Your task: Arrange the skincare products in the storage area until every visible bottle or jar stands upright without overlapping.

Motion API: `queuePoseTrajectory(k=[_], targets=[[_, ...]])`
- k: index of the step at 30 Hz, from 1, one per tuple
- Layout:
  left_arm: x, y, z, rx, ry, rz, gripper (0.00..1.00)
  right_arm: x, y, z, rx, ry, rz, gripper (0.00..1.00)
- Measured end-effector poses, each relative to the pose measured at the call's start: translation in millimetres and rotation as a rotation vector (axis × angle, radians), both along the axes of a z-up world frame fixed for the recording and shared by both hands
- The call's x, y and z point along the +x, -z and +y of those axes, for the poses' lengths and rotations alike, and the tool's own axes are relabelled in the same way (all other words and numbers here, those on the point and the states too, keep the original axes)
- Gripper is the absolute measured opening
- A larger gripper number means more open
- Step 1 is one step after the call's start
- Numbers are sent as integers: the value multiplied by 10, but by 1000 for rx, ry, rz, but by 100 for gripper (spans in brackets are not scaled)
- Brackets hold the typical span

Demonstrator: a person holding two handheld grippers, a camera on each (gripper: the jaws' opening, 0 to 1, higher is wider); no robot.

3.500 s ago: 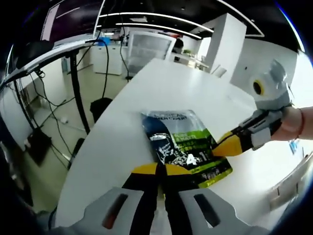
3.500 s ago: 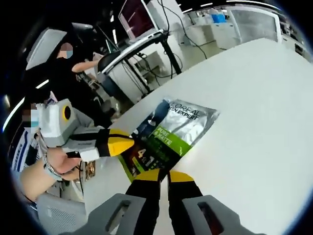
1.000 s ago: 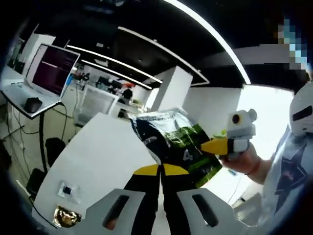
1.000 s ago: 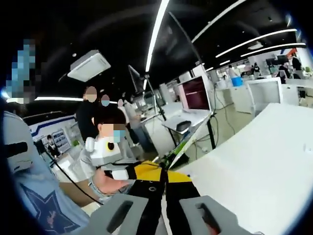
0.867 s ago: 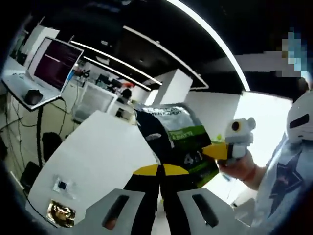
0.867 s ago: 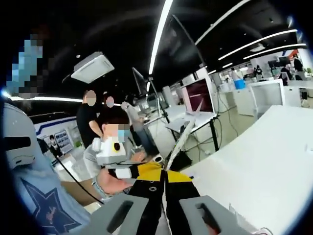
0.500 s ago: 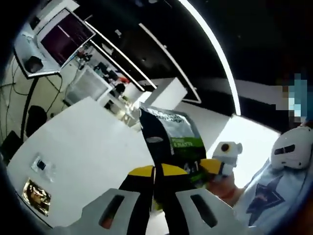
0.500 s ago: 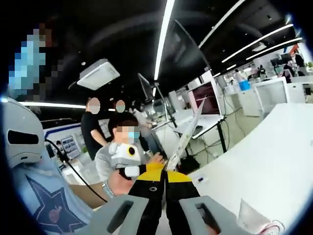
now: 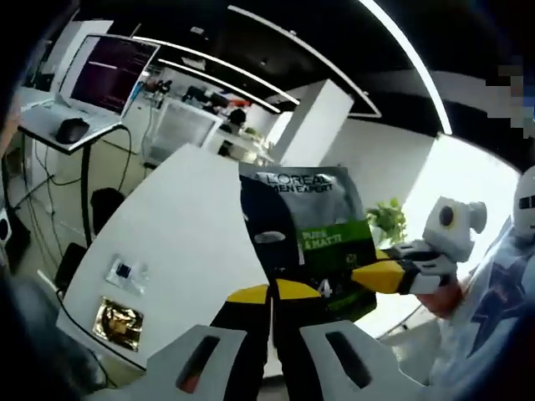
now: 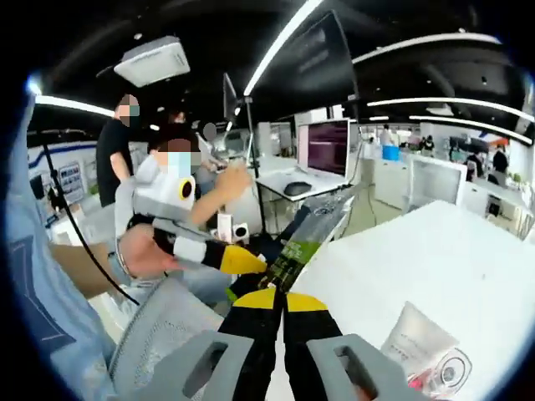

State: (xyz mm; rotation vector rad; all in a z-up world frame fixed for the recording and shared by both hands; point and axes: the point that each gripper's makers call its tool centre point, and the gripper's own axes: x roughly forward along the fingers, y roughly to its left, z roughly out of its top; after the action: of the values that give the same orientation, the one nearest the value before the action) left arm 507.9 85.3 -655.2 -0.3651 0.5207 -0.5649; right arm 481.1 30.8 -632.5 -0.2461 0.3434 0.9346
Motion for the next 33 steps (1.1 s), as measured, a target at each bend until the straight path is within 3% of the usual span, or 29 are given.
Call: queuePoseTrajectory(k=[3, 6, 11, 14, 24, 29, 33], targets=[[-11, 115, 27, 84, -5, 64, 0, -32, 149, 51, -56, -8, -45, 0], [-33, 284, 61, 220, -3, 116, 0, -43, 323, 78, -67, 2, -16, 0], [-83, 494, 33, 375, 28, 154, 0, -49, 616, 32, -115, 9, -1, 0], [-70, 579, -9, 402, 51, 180, 0, -29, 779, -26, -147, 23, 24, 0], [174, 763, -154, 570, 148, 324, 0, 241, 1087, -160, -288, 86, -20, 0], [266, 913, -243, 541, 157, 411, 0, 304, 1261, -241, -345, 129, 9, 0], [270, 1104, -245, 547, 152, 471, 0, 282, 1375, -256, -419, 104, -25, 0]])
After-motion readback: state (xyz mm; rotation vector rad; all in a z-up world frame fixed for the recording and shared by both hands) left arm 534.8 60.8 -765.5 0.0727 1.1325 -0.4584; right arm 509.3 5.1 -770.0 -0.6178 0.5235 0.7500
